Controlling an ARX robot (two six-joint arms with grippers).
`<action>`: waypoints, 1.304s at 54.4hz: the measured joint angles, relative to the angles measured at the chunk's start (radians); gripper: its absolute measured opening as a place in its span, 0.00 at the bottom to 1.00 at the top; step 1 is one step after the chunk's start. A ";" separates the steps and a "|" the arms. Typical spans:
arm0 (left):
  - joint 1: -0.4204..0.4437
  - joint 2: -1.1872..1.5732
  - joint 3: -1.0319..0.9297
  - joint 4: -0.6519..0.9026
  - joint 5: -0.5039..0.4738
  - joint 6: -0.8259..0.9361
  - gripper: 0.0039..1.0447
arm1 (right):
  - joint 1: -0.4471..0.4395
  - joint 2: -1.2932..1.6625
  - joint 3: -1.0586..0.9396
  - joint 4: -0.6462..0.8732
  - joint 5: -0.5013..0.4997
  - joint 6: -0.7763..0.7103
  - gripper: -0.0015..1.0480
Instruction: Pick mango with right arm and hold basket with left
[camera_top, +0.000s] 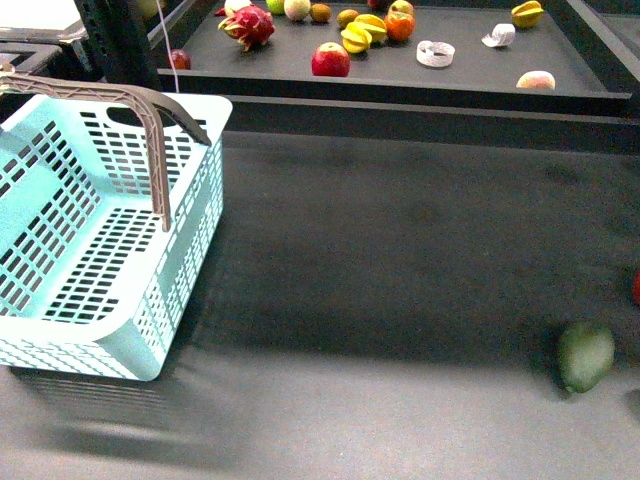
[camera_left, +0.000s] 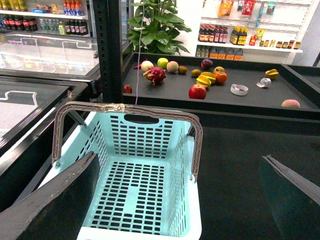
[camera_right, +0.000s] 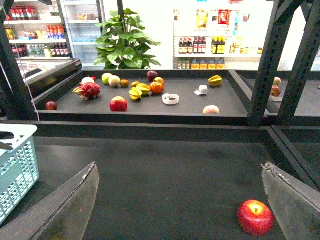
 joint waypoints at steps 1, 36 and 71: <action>0.000 0.000 0.000 0.000 0.000 0.000 0.95 | 0.000 0.000 0.000 0.000 0.000 0.000 0.92; 0.000 0.000 0.000 0.000 0.000 0.000 0.95 | 0.000 0.000 0.000 0.000 0.000 0.000 0.92; -0.087 1.521 0.256 0.988 -0.204 -0.594 0.95 | 0.000 0.000 0.000 0.000 0.000 0.000 0.92</action>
